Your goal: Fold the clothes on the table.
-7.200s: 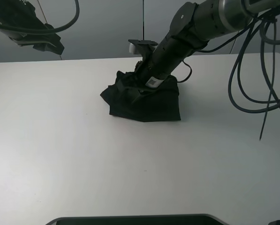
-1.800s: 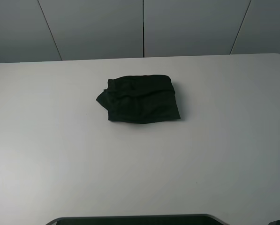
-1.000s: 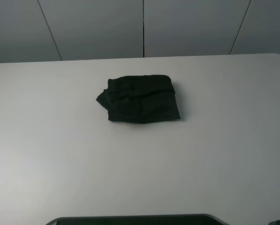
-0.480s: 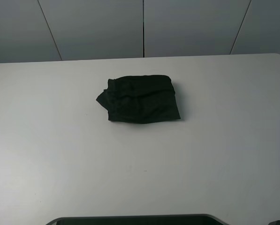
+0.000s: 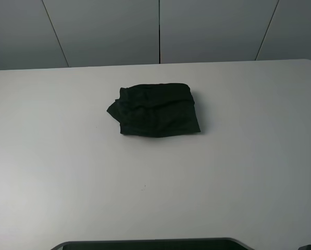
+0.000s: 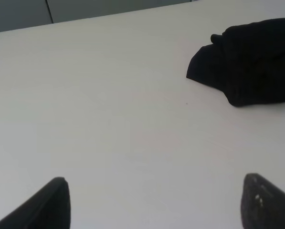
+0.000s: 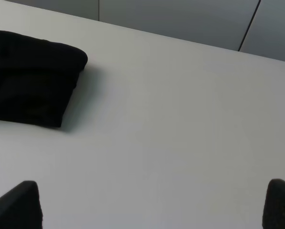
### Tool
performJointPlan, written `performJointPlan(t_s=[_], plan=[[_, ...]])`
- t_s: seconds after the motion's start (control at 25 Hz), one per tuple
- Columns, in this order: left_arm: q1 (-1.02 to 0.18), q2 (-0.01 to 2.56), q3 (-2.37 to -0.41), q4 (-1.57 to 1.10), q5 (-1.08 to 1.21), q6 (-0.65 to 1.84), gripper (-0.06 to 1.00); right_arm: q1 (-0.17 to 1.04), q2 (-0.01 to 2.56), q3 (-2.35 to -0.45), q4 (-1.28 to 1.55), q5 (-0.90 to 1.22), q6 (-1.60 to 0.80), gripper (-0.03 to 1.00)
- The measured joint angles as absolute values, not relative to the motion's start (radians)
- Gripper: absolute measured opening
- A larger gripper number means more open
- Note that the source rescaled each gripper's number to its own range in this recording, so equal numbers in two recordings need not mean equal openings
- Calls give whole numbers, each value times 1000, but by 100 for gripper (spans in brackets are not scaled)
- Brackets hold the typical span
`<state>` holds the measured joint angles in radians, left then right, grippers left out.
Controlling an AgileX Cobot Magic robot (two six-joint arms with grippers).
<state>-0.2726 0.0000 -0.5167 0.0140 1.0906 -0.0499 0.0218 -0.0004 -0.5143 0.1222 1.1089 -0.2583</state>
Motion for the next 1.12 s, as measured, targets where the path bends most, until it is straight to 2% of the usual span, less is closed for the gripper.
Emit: performJointPlan(t_s=[0.48,0.76,1.12], plan=[[-273,0,-517,16,1089,-50,94,22,0,-514,122,1109,-258,100],[-53,0,-517,16,1089,-50,94,-12,0,-514,122,1109,-258,100],[-32,0,-517,16,1089,-47,94,-23,0,-514,122,1109,-258,100]])
